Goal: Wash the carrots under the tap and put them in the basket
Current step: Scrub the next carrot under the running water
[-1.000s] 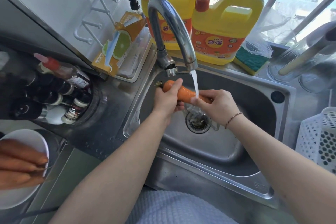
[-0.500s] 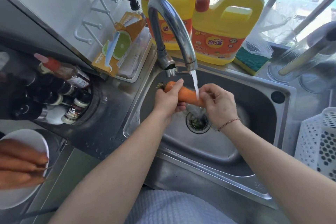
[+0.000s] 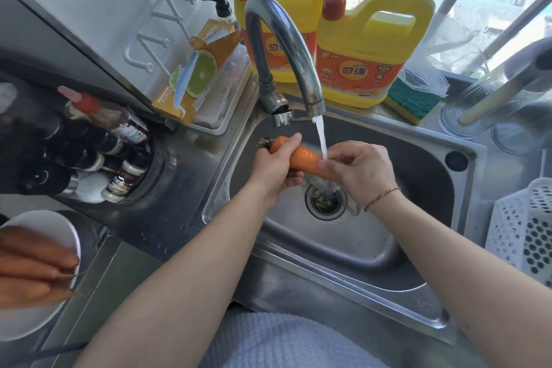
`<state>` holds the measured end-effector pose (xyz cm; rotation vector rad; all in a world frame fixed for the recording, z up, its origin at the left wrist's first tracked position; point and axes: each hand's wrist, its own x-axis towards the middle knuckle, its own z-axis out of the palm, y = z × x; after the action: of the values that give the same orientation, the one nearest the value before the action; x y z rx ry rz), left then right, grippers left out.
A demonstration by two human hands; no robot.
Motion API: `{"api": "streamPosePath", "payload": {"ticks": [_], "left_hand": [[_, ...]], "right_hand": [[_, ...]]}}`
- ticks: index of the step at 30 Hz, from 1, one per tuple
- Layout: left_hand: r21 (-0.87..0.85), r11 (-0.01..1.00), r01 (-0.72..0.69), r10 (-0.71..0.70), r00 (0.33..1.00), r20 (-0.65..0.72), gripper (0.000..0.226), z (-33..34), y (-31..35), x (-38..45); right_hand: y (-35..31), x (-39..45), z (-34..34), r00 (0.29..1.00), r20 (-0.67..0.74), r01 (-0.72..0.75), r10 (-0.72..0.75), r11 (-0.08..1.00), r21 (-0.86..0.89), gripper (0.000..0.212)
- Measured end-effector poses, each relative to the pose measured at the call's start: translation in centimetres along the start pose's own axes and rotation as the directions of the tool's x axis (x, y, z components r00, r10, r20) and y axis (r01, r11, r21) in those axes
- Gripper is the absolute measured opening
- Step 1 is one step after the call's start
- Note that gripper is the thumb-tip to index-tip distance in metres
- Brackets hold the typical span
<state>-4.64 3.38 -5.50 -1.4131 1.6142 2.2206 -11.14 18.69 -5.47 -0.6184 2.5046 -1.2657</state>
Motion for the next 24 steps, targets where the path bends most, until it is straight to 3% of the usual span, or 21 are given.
{"api": "streamPosePath", "payload": {"ticks": [4, 8, 10, 12, 15, 17, 19, 21, 24], "left_hand": [[0.006, 1.0, 0.008, -0.008, 1.0, 0.005, 0.054, 0.1, -0.2, -0.1], [-0.017, 1.0, 0.015, -0.015, 1.0, -0.024, 0.064, -0.2, -0.1, 0.3], [-0.032, 0.999, 0.02, -0.021, 0.999, -0.039, 0.066, -0.4, 0.1, 0.6], [-0.035, 0.999, 0.027, -0.028, 0.999, -0.033, 0.067, -0.3, 0.3, 0.7], [-0.036, 0.998, 0.055, -0.054, 0.998, 0.015, 0.064, 0.5, 0.5, 0.4], [-0.029, 0.998, 0.061, -0.059, 0.995, 0.078, 0.06, 0.3, 0.7, 0.3], [0.017, 0.999, 0.031, -0.034, 0.983, 0.182, 0.049, -0.4, 0.9, 0.5], [0.04, 0.999, -0.007, -0.003, 0.969, 0.245, 0.037, -1.2, 1.3, 0.6], [0.001, 1.0, 0.0, 0.0, 0.981, 0.194, 0.043, -1.9, 2.2, 0.8]], "right_hand": [[0.0, -0.2, 0.2, 1.0, -0.011, -0.005, 0.003, 0.988, -0.153, 0.005], [0.7, 0.0, -0.7, 0.992, 0.012, -0.128, 0.129, 0.989, -0.069, 0.031], [0.5, -0.5, -1.3, 0.992, 0.122, -0.023, 0.039, 0.992, -0.128, 0.023], [0.0, -0.8, -1.5, 0.976, 0.217, 0.08, -0.015, 0.953, -0.294, 0.047], [-0.6, -0.2, -1.6, 0.988, 0.153, 0.038, 0.025, 0.919, -0.392, 0.044], [-0.5, 0.1, -1.9, 0.974, 0.211, -0.029, 0.088, 0.963, -0.268, 0.039], [0.2, 0.3, -2.3, 0.918, 0.34, -0.216, 0.201, 0.976, 0.005, 0.029], [0.7, 0.0, -2.9, 0.827, 0.506, -0.399, 0.245, 0.89, 0.22, 0.021], [0.6, -0.2, -2.7, 0.739, 0.651, -0.546, 0.173, 0.719, 0.429, 0.026]]}}
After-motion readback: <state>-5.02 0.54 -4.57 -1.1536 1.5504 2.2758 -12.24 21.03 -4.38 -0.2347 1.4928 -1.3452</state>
